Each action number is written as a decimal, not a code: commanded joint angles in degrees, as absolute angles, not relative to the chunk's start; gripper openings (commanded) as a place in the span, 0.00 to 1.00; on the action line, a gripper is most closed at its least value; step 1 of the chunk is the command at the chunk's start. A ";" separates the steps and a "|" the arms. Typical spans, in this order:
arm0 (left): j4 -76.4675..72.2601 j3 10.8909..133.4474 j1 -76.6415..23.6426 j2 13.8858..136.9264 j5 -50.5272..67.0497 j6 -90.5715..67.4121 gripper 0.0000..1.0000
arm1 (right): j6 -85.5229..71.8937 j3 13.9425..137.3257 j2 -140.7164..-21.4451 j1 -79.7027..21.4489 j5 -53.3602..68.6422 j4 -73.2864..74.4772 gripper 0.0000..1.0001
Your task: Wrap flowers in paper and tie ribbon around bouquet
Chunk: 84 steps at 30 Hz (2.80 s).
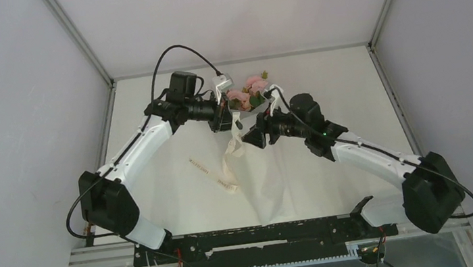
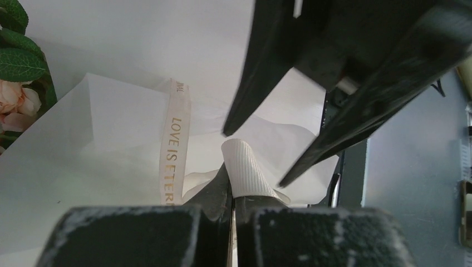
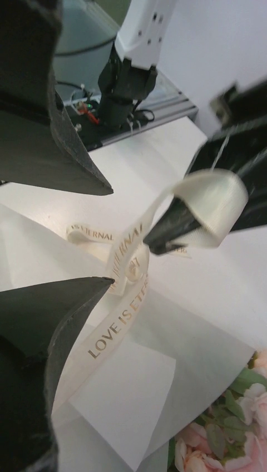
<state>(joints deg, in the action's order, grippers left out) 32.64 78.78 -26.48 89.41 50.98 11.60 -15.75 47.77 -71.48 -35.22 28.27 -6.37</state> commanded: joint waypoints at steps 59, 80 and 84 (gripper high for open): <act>38.34 57.78 -47.74 96.96 11.80 44.68 0.58 | -29.91 48.34 -91.14 -30.63 31.71 -30.66 0.00; 45.57 53.32 -17.99 81.47 15.99 39.05 0.00 | -26.36 47.06 -78.98 -24.07 26.20 -12.44 0.00; 40.85 50.25 -13.70 79.75 5.89 38.87 0.00 | -27.65 46.30 -77.48 -21.97 26.99 -10.11 0.00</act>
<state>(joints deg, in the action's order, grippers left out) 44.69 53.47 -17.15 82.83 15.31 40.01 -27.81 46.81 -80.40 -23.88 27.44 -12.29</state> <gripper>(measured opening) 0.006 0.007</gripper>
